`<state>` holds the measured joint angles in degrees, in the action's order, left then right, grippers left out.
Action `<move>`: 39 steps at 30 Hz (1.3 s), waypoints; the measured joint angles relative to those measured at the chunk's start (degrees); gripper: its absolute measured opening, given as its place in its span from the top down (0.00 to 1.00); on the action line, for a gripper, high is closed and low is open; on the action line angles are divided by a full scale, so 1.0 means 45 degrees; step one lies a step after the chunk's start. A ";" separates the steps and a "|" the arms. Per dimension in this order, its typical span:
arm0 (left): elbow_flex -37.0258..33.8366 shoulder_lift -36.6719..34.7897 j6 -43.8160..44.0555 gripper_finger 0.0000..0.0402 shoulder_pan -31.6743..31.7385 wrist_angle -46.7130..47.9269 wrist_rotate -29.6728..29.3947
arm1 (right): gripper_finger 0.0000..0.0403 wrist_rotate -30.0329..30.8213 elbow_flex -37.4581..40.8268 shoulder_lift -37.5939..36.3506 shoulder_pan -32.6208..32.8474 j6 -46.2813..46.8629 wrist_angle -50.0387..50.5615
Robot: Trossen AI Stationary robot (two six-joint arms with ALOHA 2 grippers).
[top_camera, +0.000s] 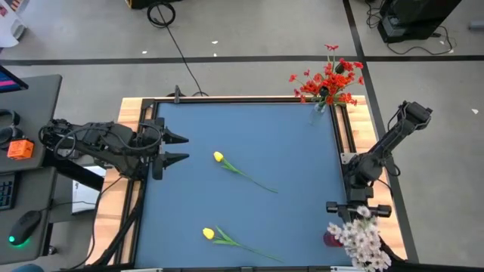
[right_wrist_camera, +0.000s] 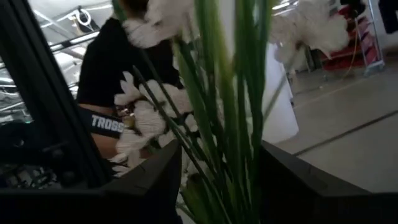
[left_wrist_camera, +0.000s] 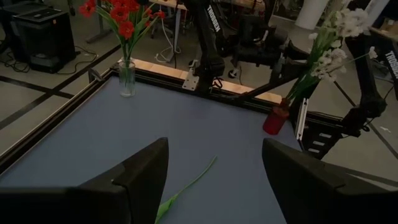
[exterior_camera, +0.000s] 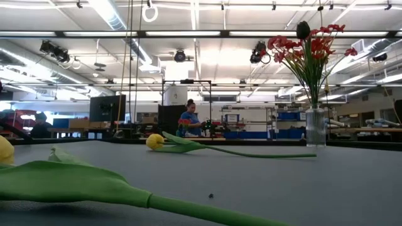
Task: Sort flowers into vase by color
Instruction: Put the white flowers into the red vase
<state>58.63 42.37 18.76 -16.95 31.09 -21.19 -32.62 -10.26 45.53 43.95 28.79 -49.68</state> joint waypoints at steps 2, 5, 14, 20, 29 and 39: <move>0.0000 -0.0001 0.0000 0.34 0.0000 0.0000 -0.0002 | 0.48 -0.0369 0.0000 -0.0218 -0.0147 0.0151 0.0091; 0.0000 -0.0001 0.0005 0.34 -0.0001 0.0000 -0.0003 | 0.48 -0.0989 0.0000 -0.0414 -0.0311 0.0463 0.0131; 0.0000 -0.0001 0.0003 0.34 -0.0001 0.0005 -0.0004 | 0.48 -0.0800 -0.0005 -0.0347 -0.0386 0.0025 0.1893; 0.0000 0.0000 0.0002 0.34 0.0000 0.0003 0.0000 | 0.48 -0.1223 -0.0049 -0.0403 -0.0386 0.0214 0.1767; 0.0000 0.0000 0.0005 0.34 -0.0003 0.0005 0.0000 | 0.48 -0.2771 -0.0583 -0.0405 -0.0788 -0.0134 0.3031; 0.0000 -0.0001 0.0002 0.34 0.0001 0.0002 -0.0004 | 0.48 -0.3259 -0.0588 -0.0671 -0.1996 -0.0904 0.3083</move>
<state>58.63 42.36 18.78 -16.95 31.10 -21.21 -47.29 -12.91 42.51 34.97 24.72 -35.81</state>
